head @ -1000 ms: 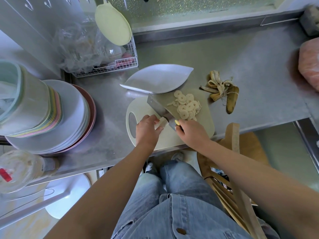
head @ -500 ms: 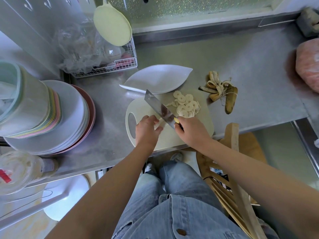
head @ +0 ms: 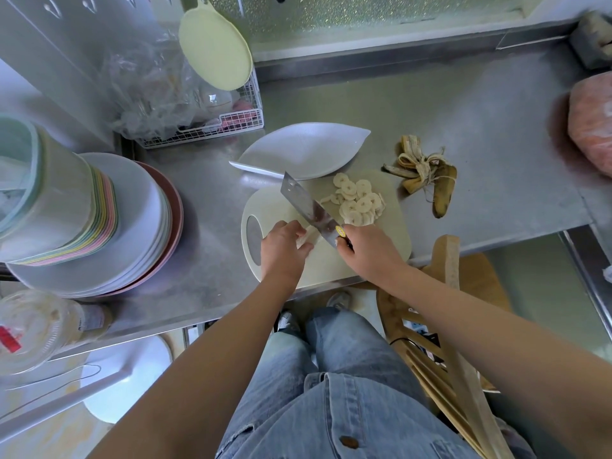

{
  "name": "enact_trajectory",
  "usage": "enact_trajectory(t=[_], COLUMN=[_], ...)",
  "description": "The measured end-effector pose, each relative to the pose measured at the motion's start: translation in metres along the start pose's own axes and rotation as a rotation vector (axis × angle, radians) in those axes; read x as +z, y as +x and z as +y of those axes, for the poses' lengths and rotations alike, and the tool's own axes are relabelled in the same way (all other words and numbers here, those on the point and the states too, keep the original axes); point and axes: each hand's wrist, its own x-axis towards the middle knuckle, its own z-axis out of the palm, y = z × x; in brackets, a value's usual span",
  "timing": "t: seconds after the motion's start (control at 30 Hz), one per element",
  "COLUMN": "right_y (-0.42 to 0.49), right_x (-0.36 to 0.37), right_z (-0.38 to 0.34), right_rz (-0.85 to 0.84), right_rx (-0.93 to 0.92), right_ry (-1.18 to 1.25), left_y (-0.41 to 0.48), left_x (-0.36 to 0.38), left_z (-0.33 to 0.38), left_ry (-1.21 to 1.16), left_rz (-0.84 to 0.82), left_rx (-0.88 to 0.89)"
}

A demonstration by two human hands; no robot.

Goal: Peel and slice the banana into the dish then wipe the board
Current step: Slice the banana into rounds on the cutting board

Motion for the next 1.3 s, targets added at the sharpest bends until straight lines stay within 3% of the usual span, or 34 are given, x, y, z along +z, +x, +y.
enact_trajectory(t=[0.37,0.63,1.3], right_y=[-0.002,-0.006,-0.001], right_x=[0.014,-0.004,0.013], right_z=[-0.003,0.000,-0.002], right_rz=[-0.058,0.045,-0.089], right_rx=[0.028,0.005,0.055], right_ry=[-0.006,0.029,0.018], left_y=[-0.002,-0.007,-0.004], left_x=[-0.001,-0.001,0.000], left_z=[0.001,-0.004,-0.001], left_ry=[0.001,0.012,0.002], left_rz=[0.001,0.018,-0.014], left_rx=[-0.023,0.000,-0.040])
